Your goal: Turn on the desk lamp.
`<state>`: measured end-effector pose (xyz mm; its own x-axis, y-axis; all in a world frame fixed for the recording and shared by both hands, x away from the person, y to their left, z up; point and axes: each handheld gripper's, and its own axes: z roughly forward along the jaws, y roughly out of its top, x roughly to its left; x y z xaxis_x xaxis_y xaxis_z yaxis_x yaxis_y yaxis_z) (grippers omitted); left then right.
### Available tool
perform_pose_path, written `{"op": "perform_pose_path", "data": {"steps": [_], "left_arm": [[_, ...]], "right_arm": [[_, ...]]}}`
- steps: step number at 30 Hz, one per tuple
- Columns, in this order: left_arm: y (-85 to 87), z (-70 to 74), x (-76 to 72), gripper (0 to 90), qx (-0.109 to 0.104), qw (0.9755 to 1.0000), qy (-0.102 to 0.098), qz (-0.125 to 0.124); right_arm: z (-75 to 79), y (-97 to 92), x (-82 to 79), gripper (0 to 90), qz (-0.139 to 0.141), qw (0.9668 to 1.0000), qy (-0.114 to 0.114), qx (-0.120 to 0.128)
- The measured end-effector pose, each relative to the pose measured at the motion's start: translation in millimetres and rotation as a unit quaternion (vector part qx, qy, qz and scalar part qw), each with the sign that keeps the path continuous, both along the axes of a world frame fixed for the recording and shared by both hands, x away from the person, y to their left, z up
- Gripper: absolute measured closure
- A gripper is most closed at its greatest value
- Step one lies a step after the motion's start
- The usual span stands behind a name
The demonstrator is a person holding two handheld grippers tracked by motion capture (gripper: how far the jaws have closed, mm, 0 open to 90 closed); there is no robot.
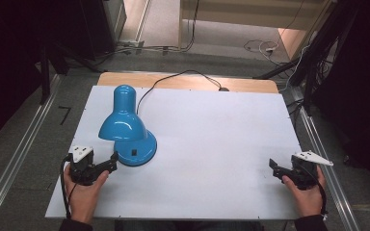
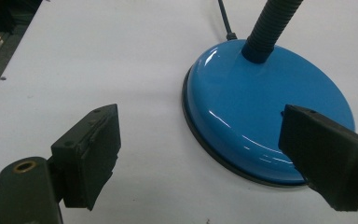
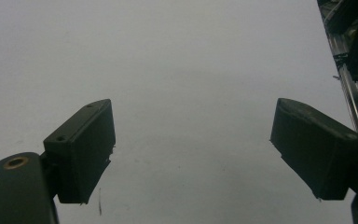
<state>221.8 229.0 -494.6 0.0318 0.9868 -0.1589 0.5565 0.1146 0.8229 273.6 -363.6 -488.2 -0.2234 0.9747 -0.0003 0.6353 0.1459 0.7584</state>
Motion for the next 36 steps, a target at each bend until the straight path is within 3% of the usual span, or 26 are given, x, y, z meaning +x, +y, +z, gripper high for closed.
{"op": "perform_pose_path", "data": {"steps": [9,36], "left_arm": [[-2.1,0.2,0.3,13.2,0.002,1.0,-0.002,-0.004],[-9.6,-0.1,5.7,13.6,0.005,0.9999,-0.006,-0.009]], "right_arm": [[2.5,-8.6,-1.6,12.6,-0.016,0.9998,-0.004,0.015],[1.1,-9.3,-0.3,12.6,-0.016,0.9996,0.011,0.021]]}}
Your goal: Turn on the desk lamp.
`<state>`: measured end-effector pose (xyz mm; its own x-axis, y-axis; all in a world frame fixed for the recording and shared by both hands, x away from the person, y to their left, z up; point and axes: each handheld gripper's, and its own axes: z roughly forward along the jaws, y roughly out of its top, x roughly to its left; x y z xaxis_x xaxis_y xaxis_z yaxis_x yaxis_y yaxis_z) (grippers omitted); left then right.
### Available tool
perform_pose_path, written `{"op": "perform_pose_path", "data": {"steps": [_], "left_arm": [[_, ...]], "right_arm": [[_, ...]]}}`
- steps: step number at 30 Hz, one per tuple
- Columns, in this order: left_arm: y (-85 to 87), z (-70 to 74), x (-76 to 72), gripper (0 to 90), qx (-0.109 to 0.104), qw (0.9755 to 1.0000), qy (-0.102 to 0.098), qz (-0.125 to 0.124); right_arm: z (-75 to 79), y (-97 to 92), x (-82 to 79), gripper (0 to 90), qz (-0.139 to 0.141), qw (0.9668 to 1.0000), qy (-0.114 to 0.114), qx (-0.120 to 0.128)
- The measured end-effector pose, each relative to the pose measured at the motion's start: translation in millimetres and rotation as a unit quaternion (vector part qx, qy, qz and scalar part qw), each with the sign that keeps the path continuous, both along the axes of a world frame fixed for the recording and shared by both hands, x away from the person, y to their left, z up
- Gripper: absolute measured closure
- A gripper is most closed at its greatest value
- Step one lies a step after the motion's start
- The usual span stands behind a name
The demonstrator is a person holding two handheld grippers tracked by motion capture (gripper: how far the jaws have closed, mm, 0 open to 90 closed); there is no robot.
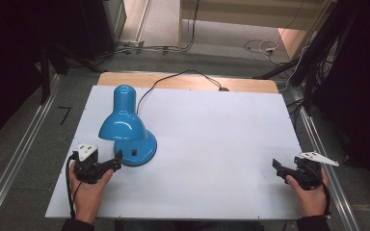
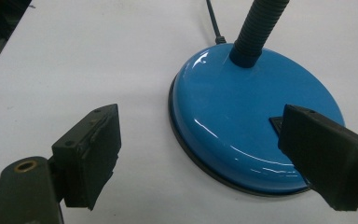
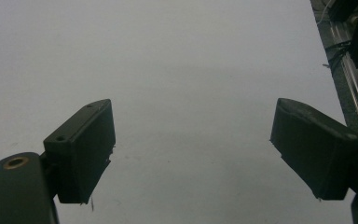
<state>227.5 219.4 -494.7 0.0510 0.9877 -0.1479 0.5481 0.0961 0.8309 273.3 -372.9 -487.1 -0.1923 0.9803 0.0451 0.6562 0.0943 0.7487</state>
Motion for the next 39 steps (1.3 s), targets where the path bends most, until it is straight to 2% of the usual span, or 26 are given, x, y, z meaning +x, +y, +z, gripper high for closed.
{"op": "perform_pose_path", "data": {"steps": [30,39], "left_arm": [[-7.7,-2.3,11.9,14.5,0.0,1.0,0.003,-0.006],[-9.7,-1.0,13.6,15.6,0.001,1.0,-0.006,-0.007]], "right_arm": [[-0.5,0.6,0.8,13.0,-0.001,1.0,0.003,-0.001],[-0.6,1.0,0.9,13.0,-0.003,1.0,0.004,-0.003]]}}
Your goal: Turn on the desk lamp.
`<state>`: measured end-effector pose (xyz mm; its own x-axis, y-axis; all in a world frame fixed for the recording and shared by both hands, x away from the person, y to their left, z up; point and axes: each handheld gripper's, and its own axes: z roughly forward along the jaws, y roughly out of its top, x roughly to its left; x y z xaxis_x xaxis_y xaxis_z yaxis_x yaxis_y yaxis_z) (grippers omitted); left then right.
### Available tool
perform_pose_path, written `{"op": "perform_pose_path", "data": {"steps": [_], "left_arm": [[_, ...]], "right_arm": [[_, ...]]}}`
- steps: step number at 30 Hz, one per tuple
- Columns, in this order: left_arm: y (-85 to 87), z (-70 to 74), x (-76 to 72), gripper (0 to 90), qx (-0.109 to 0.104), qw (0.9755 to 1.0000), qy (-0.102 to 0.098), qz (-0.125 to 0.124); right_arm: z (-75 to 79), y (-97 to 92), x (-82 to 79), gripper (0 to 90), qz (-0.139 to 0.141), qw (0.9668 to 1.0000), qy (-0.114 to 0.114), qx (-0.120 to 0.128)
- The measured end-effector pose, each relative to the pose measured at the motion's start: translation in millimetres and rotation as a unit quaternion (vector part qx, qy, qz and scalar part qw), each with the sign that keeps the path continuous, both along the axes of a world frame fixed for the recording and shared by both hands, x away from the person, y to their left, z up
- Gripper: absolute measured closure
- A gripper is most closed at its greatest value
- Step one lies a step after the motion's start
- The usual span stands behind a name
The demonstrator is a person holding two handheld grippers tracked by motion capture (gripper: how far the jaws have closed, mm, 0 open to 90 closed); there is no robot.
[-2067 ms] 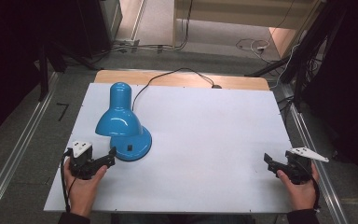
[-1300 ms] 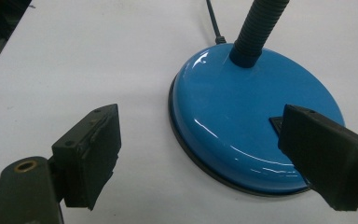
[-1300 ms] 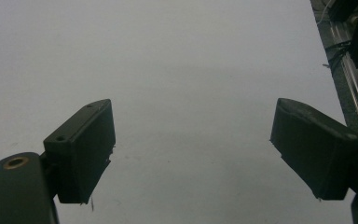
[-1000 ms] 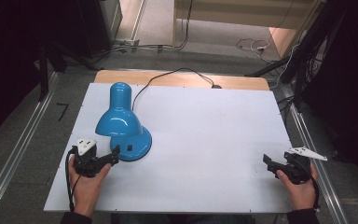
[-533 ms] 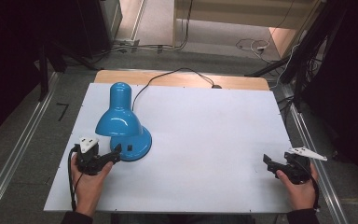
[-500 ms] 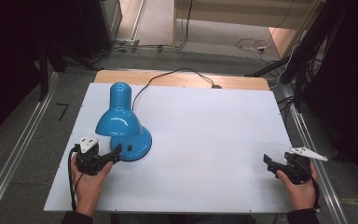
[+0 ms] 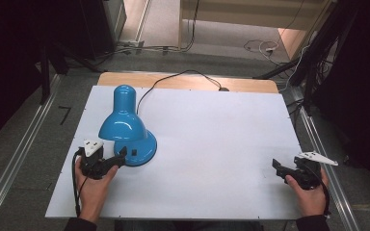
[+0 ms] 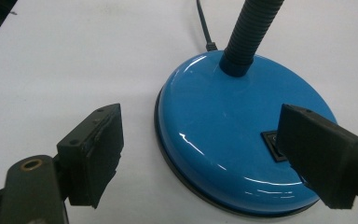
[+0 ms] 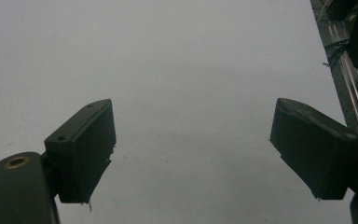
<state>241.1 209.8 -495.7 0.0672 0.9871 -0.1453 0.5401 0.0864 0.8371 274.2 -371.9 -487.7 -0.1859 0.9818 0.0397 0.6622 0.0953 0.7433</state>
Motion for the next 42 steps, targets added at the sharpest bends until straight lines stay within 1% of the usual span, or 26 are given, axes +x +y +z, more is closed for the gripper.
{"op": "perform_pose_path", "data": {"steps": [3,4,6,8,9,10,11,13,15,20,21,23,24,25,26,27,28,29,30,31,33,35,36,37,40,42], "left_arm": [[-2.1,1.3,0.3,16.5,0.002,1.0,-0.003,-0.001],[-4.2,2.4,0.6,16.5,0.007,1.0,-0.003,-0.006],[-5.5,2.8,0.8,16.8,0.01,0.9999,-0.004,-0.007],[-7.6,3.3,1.8,18.1,0.011,0.9999,-0.003,-0.012],[-8.8,3.8,2.2,21.0,0.013,0.9998,-0.003,-0.012],[-9.9,4.2,2.6,21.0,0.015,0.9998,-0.003,-0.014],[-10.8,4.7,3.1,25.2,0.016,0.9997,-0.002,-0.017],[-12.8,4.7,3.9,29.7,0.018,0.9996,-0.001,-0.022],[-14.6,4.7,4.8,35.8,0.015,0.9993,0.001,-0.034],[-16.0,5.1,5.7,50.5,0.017,0.9989,0.001,-0.044],[-16.8,5.0,6.2,50.5,0.017,0.9989,0.0,-0.045],[-19.3,3.9,8.0,58.3,0.008,0.9987,-0.002,-0.051],[-19.3,3.9,8.0,60.5,0.008,0.9987,-0.002,-0.051],[-20.1,3.8,8.4,63.4,0.008,0.9983,0.001,-0.058],[-21.1,3.2,9.2,65.1,0.002,0.9982,-0.001,-0.059],[-22.0,3.0,9.6,66.1,0.0,0.9982,0.0,-0.06],[-22.1,3.0,9.5,67.1,0.005,0.9978,0.003,-0.065],[-22.1,3.0,9.5,68.4,0.005,0.9978,0.003,-0.065],[-24.1,2.6,10.2,71.5,-0.001,0.9976,0.001,-0.069],[-24.3,2.7,10.0,74.1,0.0,0.9971,0.004,-0.076],[-25.8,2.5,10.0,78.8,0.001,0.9966,0.006,-0.083],[-26.4,2.4,9.9,85.4,0.0,0.9964,0.007,-0.085],[-26.7,2.5,9.7,87.6,0.001,0.9958,0.01,-0.091],[-26.7,2.5,9.7,89.6,0.001,0.9958,0.01,-0.091],[-27.5,2.7,9.0,90.0,0.002,0.9957,0.01,-0.092],[-27.8,3.1,8.6,90.0,-0.002,0.9954,0.008,-0.095]], "right_arm": [[0.1,0.3,0.0,13.0,0.001,1.0,0.0,-0.001],[0.1,0.3,0.0,13.0,0.0,1.0,0.0,0.0],[0.1,0.3,0.0,13.0,0.0,1.0,0.0,0.0],[-0.1,0.4,0.1,13.0,0.002,1.0,-0.001,-0.001],[0.1,0.4,0.0,13.0,0.002,1.0,-0.001,0.0],[0.2,0.4,0.0,13.0,0.002,1.0,-0.002,0.0],[0.4,0.2,0.0,13.1,0.003,1.0,-0.003,-0.001],[0.5,0.3,-0.1,13.1,0.002,1.0,-0.003,-0.001],[0.5,0.2,-0.2,13.2,0.002,1.0,-0.004,-0.001],[0.4,0.0,0.1,13.3,0.003,1.0,-0.003,-0.001],[0.4,0.0,0.1,13.3,0.003,1.0,-0.003,-0.001],[0.9,0.8,-0.4,13.3,0.001,1.0,-0.003,0.0],[1.0,1.0,-0.5,13.3,0.003,1.0,-0.004,-0.001],[1.2,1.3,-0.7,13.3,0.003,1.0,-0.003,-0.001],[1.0,1.5,-0.6,13.3,0.004,1.0,-0.004,-0.003],[1.0,1.5,-0.6,13.3,0.004,1.0,-0.004,-0.004],[1.0,1.5,-0.6,13.3,0.004,1.0,-0.004,-0.004],[1.1,1.5,-0.7,13.3,0.004,1.0,-0.003,-0.002],[1.0,1.4,-0.6,13.3,0.003,1.0,-0.003,-0.003],[1.0,1.3,-0.6,13.3,0.003,1.0,-0.003,-0.002],[1.1,1.2,-0.7,13.3,0.003,1.0,-0.003,-0.002],[1.1,1.1,-0.6,13.3,0.004,1.0,-0.004,-0.002],[1.1,1.0,-0.6,13.3,0.003,1.0,-0.004,-0.002],[1.1,1.0,-0.6,13.3,0.003,1.0,-0.004,-0.002],[1.0,0.9,-0.5,13.3,0.004,1.0,-0.004,-0.002],[1.1,0.9,-0.6,13.3,0.003,1.0,-0.004,-0.002]]}}
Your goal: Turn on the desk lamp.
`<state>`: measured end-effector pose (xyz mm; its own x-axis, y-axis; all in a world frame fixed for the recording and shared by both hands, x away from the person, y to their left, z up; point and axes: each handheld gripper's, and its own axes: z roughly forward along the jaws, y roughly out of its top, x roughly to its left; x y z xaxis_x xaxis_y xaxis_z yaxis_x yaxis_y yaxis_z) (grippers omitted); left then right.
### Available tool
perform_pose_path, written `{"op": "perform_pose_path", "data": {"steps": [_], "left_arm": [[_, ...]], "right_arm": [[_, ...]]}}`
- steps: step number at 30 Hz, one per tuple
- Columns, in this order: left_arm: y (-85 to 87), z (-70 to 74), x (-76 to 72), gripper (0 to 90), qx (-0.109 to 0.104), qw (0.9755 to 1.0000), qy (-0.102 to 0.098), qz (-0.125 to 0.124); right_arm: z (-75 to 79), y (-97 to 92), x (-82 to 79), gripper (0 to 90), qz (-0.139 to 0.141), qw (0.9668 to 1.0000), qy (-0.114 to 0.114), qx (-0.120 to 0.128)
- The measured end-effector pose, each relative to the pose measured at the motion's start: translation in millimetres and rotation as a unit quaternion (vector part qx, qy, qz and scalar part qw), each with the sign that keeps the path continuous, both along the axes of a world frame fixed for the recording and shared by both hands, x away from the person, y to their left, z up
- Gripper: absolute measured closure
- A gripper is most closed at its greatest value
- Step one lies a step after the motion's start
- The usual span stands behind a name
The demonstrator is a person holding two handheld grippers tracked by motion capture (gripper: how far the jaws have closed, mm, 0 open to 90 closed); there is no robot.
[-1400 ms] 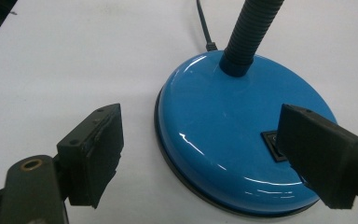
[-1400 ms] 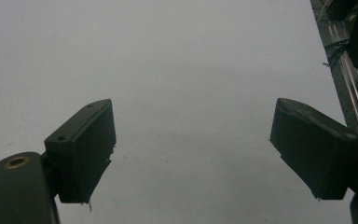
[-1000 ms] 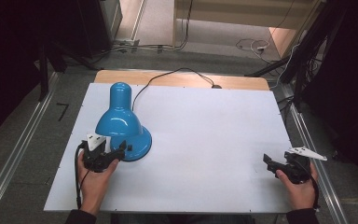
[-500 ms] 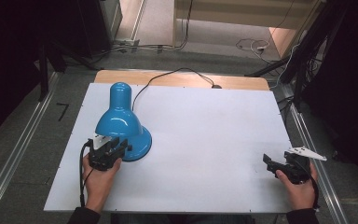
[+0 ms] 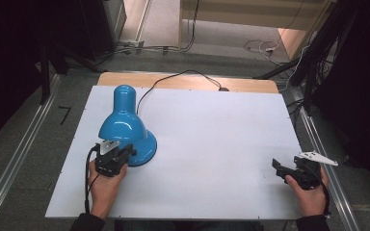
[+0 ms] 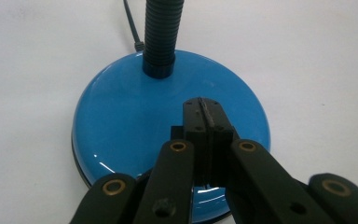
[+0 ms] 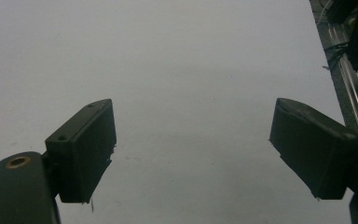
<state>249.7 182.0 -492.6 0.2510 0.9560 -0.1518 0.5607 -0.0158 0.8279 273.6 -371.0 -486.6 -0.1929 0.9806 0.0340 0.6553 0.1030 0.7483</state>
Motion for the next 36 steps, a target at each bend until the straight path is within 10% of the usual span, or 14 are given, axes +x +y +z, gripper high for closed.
{"op": "perform_pose_path", "data": {"steps": [36], "left_arm": [[-2.4,-6.6,1.5,90.0,-0.002,0.9998,0.019,-0.01]], "right_arm": [[0.6,-1.2,-0.5,13.4,-0.001,1.0,-0.001,0.002]]}}
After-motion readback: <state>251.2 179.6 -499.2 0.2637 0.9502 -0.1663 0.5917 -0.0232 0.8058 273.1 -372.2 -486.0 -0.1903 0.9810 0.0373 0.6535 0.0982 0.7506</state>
